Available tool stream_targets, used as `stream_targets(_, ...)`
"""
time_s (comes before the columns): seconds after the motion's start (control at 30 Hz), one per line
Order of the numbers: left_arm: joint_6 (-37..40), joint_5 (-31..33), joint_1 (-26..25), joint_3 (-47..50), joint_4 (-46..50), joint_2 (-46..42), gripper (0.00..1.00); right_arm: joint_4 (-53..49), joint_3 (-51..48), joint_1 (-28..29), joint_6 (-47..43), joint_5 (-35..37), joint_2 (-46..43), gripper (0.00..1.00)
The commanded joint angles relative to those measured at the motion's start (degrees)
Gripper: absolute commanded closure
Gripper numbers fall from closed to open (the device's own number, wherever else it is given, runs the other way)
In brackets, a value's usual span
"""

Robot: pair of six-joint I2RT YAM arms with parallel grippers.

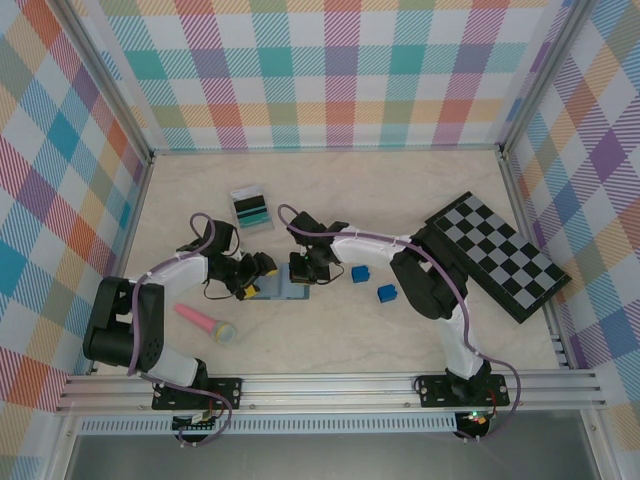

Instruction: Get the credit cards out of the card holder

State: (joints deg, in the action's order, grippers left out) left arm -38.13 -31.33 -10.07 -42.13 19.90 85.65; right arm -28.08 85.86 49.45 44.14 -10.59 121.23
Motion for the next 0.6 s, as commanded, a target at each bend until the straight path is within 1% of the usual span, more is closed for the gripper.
stream_targets(0.0, -1.1, -3.3, -0.5, 0.9, -3.0, 1.1, 0.27, -0.6, -0.2, -0.1, 0.2, -0.6, 1.7, 0.93)
stream_targets(0.23, -2.7, -4.9, -1.9, 1.0, -7.5, 3.1, 0.24, 0.5, -0.9, -0.2, 0.2, -1.5, 1.6, 0.92)
stream_targets(0.57, -6.2, -7.4, -4.3, 1.3, -13.8, 4.7, 0.18, 0.6, -1.5, -0.2, 0.2, -0.8, 1.4, 0.92)
